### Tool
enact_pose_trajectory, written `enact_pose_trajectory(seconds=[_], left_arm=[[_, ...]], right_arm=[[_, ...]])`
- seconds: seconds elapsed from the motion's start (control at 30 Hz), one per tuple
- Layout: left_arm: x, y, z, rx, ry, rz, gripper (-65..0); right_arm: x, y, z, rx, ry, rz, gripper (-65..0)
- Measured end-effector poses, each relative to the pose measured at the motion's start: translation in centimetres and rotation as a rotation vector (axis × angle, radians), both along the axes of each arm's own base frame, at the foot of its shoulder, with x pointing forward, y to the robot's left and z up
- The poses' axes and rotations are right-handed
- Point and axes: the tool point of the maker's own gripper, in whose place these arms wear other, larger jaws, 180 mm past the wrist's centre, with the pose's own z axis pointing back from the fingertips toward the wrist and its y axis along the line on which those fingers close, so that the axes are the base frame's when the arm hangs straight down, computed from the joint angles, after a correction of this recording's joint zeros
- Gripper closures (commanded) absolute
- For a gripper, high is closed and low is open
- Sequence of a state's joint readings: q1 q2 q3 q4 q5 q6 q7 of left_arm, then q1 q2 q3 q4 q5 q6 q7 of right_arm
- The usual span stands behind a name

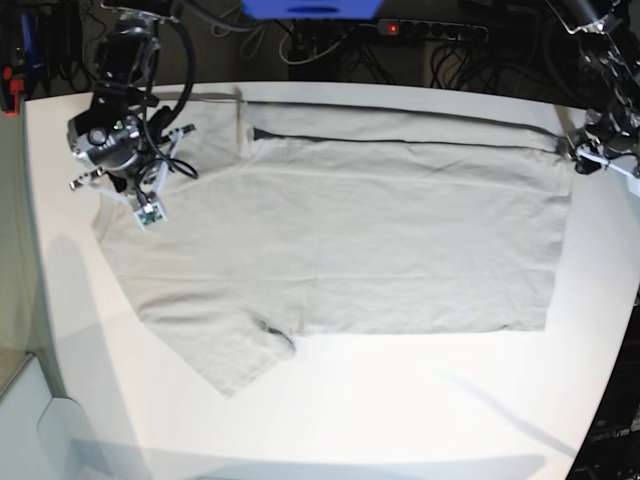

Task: Layout the t-shirt on the table in an organized manner, then fold the t-shirt properly

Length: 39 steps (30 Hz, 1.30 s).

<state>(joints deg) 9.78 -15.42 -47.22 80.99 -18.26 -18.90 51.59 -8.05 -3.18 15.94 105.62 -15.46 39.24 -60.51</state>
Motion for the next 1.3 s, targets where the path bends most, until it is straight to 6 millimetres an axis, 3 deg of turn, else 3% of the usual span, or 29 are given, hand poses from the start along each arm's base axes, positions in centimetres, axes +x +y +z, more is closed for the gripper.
enact_pose_trajectory(seconds=[0.27,0.37,0.53,0.67,0.97,1.13,1.2,1.3], left_arm=[[0.0,0.0,0.0,0.0,-0.001,0.0,-41.2],[0.1,-0.1,0.0,-0.001,-0.002,0.0,-41.2],[0.0,-0.9,-0.6,-0.024,-0.003,0.005,-41.2],[0.0,-0.9,-0.5,-0.023,-0.005,0.005,-41.2],[0.0,-0.9,-0.6,-0.023,-0.004,0.005,-41.2],[-0.1,-0.9,-0.6,-0.023,-0.001,0.005,-41.2],[-0.2,-0.9,-0.7,-0.022,0.001,0.005,-41.2],[-0.2,-0.9,-0.7,-0.023,0.001,0.005,-41.2]], right_arm=[[0.3,-1.1,0.4,-0.029,-0.005,-0.004,-1.0],[0.1,-1.5,0.4,-0.042,0.0,-0.007,-8.4],[-0.4,-1.3,0.1,-0.038,0.013,-0.005,-25.9],[-1.0,-1.3,-0.3,-0.038,0.029,-0.005,-34.4],[-0.7,-1.1,-0.3,-0.027,0.019,-0.002,-34.7],[-1.0,-0.8,-1.9,-0.003,0.061,-0.002,-34.2],[-0.9,-0.8,-2.0,-0.001,0.063,-0.003,-30.4],[-0.8,-0.6,-2.0,0.012,0.061,-0.002,-17.1]])
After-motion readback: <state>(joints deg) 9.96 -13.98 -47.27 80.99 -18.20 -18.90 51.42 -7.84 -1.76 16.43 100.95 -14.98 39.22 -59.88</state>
